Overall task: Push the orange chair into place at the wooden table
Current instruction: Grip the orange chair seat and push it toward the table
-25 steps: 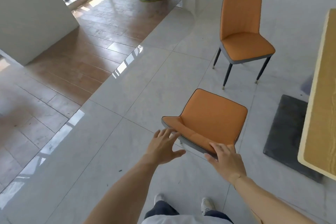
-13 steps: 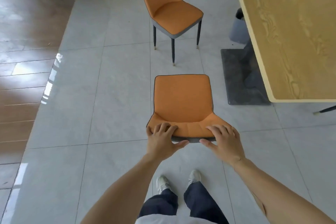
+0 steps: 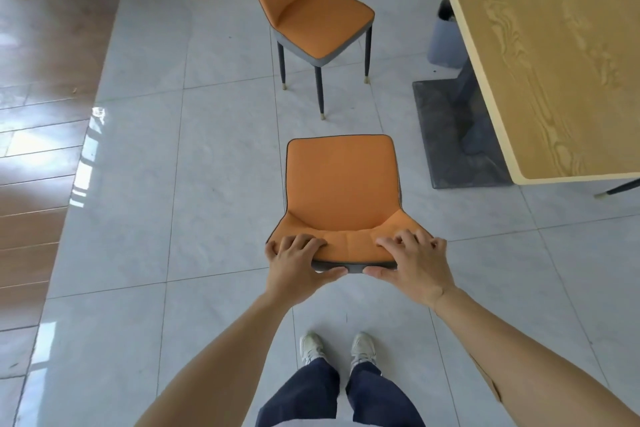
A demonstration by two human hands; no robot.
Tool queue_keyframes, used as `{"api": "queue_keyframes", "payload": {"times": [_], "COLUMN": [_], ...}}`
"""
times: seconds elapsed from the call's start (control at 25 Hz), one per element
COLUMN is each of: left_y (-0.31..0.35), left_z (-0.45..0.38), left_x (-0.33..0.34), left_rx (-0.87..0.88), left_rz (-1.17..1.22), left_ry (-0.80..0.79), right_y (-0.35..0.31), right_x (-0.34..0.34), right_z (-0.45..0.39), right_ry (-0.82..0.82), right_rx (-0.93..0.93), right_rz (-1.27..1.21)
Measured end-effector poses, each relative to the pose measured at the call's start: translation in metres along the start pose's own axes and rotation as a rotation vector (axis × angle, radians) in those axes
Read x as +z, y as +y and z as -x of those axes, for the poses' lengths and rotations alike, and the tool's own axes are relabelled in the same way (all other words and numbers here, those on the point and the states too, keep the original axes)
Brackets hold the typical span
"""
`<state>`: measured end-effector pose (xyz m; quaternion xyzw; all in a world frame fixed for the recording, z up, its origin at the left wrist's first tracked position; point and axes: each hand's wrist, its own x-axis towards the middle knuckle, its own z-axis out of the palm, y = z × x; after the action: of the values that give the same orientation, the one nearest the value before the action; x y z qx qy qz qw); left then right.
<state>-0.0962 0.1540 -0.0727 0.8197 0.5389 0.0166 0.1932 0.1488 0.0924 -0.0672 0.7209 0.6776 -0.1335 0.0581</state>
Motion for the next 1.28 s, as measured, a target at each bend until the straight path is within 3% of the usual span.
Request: {"api": "queue_keyframes", "payload": {"times": [0.48, 0.76, 1.28], "left_y": [-0.106, -0.184, -0.254], "left_z": [-0.061, -0.144, -0.317], "left_x": [-0.055, -0.09, -0.15], "left_rx": [0.172, 0.355, 0.658], "left_rz": [-0.057, -0.093, -0.18], "left_ry": [-0.125, -0.21, -0.344], "right_y": [-0.094, -0.175, -0.249], "right_x": [-0.004, -0.001, -0.018], "right_z": [-0.057, -0.109, -0.241], "right_ry": [-0.036, 0.101, 0.226], "right_rx": [0.137, 0.381, 0.679], "right_rz": [-0.04, -0.136, -0.192]}}
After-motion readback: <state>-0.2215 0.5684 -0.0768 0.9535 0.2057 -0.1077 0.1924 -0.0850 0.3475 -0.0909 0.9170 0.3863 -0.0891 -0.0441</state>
